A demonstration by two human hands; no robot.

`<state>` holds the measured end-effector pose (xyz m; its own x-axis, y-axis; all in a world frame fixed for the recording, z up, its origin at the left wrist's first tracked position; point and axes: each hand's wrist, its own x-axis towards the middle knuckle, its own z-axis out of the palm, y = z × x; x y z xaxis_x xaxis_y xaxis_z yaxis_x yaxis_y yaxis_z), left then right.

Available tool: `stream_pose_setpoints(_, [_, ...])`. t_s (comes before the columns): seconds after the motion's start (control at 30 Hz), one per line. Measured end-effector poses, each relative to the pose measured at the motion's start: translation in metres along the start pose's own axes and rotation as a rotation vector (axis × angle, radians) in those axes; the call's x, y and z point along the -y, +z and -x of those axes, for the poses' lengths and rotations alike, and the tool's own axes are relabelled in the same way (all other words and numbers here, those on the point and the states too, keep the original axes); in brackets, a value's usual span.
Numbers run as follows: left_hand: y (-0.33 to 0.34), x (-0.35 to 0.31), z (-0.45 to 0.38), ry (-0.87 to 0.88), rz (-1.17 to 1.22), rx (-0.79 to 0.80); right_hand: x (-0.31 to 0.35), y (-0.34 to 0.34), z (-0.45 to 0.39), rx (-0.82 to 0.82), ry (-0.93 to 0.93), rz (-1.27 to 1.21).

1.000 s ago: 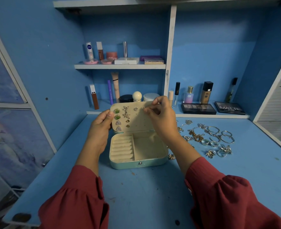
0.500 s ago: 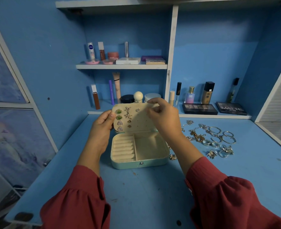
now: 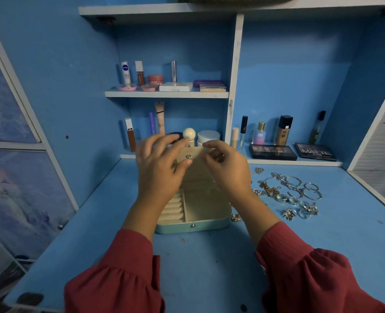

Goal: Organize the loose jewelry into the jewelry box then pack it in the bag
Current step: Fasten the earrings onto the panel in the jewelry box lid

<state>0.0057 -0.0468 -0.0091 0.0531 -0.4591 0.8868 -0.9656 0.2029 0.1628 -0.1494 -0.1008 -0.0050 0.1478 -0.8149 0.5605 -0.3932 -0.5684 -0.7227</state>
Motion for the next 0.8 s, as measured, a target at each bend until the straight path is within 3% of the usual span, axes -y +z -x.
stream_pose_setpoints(0.23, [0.006, -0.008, -0.011, 0.006, -0.151, 0.141, -0.003, -0.001, 0.000, 0.004, -0.025, 0.012])
stream_pose_setpoints(0.43, [-0.008, -0.012, -0.037, -0.103, -0.159, 0.427, -0.003, -0.002, -0.001, 0.018, -0.030, 0.041])
stream_pose_setpoints(0.8, [-0.021, -0.022, -0.046, -0.174, -0.081, 0.511, -0.001, -0.003, 0.000, 0.015, -0.059, 0.054])
